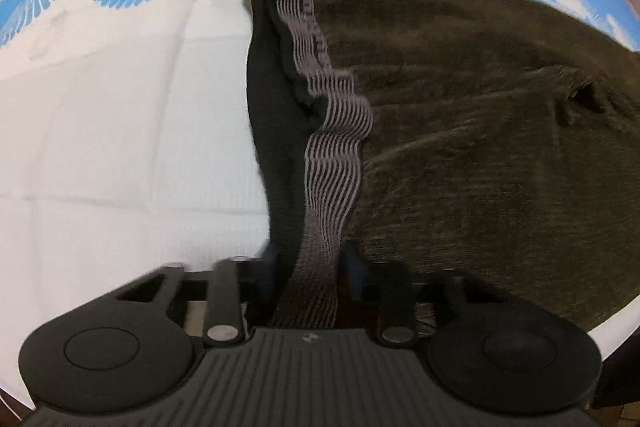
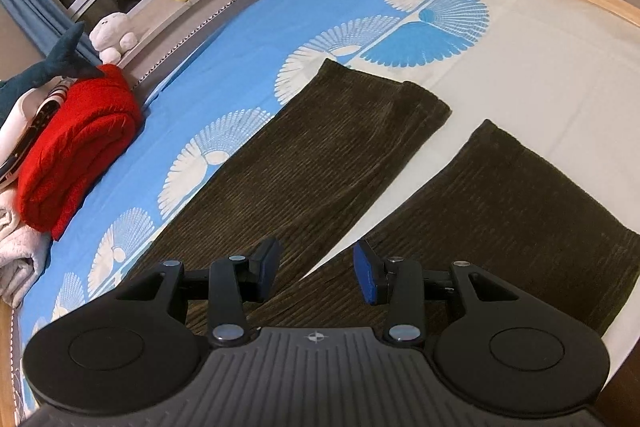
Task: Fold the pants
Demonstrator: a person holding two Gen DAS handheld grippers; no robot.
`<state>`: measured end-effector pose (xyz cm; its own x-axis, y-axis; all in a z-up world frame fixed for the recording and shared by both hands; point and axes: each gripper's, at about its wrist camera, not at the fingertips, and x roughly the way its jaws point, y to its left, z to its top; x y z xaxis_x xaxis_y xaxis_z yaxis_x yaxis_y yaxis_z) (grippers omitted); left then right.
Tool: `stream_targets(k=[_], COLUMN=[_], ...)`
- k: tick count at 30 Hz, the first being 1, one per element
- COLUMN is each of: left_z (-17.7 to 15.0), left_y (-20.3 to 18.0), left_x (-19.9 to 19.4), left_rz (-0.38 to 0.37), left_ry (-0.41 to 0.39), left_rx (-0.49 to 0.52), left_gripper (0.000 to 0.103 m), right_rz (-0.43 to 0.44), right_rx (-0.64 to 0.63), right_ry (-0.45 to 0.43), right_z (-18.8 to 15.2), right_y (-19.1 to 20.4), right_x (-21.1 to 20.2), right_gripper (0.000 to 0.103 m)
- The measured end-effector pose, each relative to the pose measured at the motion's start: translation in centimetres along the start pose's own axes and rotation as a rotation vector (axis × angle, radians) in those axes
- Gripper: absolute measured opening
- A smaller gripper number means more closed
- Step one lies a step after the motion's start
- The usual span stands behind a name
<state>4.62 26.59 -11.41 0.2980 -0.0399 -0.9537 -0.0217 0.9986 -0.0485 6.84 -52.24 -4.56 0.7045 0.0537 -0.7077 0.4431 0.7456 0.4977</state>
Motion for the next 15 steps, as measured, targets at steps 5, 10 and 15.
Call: stream_targets(k=[5,10,15], left_z=[-0.7,-1.3,-0.4], left_y=[1.0,0.8,-0.7], left_x=[-1.2,-1.9,-4.0], left_rz=[-0.012,0.006,0.026], left_ry=[-0.023,-0.033,-0.148], left_rx=[-0.032,0.022,0.073], left_gripper=[0.011,0.013,0.013], right_rz=[0.011,0.019,0.023], right_rx=[-0.023,-0.040,-0.047], right_ry=[0.008,0.017,0.018], right_z=[-0.6,-1.0,-1.0], right_y=[1.5,2.6,2.8], right_x=[0.1,0.2,0.0], right_gripper=[0.043,0.043,0.043])
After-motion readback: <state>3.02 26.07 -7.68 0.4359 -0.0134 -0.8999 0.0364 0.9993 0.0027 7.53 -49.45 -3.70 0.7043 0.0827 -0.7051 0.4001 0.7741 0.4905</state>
